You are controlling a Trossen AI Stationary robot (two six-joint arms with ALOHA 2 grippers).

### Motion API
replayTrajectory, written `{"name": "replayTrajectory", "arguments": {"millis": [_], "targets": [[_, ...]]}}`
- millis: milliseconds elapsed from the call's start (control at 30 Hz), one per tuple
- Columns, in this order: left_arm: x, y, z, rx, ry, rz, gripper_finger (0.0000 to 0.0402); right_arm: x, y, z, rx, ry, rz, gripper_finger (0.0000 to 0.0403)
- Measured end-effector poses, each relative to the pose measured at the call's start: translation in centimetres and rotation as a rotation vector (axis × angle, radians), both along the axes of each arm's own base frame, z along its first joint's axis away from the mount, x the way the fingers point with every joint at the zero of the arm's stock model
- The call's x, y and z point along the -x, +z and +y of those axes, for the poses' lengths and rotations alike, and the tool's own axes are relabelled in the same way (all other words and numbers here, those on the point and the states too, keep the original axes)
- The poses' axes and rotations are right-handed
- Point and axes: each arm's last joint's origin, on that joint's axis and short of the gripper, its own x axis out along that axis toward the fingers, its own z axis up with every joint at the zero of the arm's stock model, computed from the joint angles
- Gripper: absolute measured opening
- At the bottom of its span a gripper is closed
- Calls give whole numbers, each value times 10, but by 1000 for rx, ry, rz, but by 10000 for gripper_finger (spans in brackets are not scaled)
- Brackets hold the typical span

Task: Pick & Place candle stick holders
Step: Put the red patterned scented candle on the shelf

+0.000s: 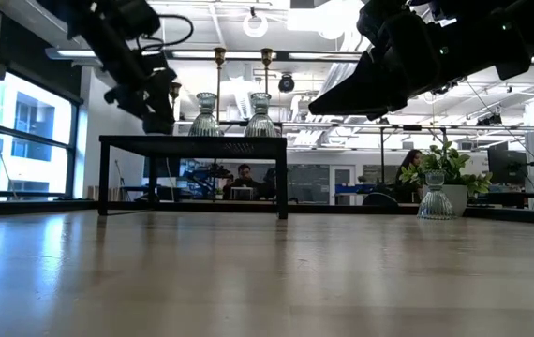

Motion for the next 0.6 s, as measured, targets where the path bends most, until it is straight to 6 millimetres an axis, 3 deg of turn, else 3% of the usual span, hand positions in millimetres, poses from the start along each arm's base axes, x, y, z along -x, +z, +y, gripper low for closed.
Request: {"name": "replayTrajectory", "arguments": {"millis": [200, 600], "targets": [[-1, -7, 20, 22, 12, -36, 287, 0, 0, 0, 2, 1, 0, 2], [-6, -14, 26, 4, 35, -1, 300, 0, 0, 0, 0, 0, 0, 2]]}}
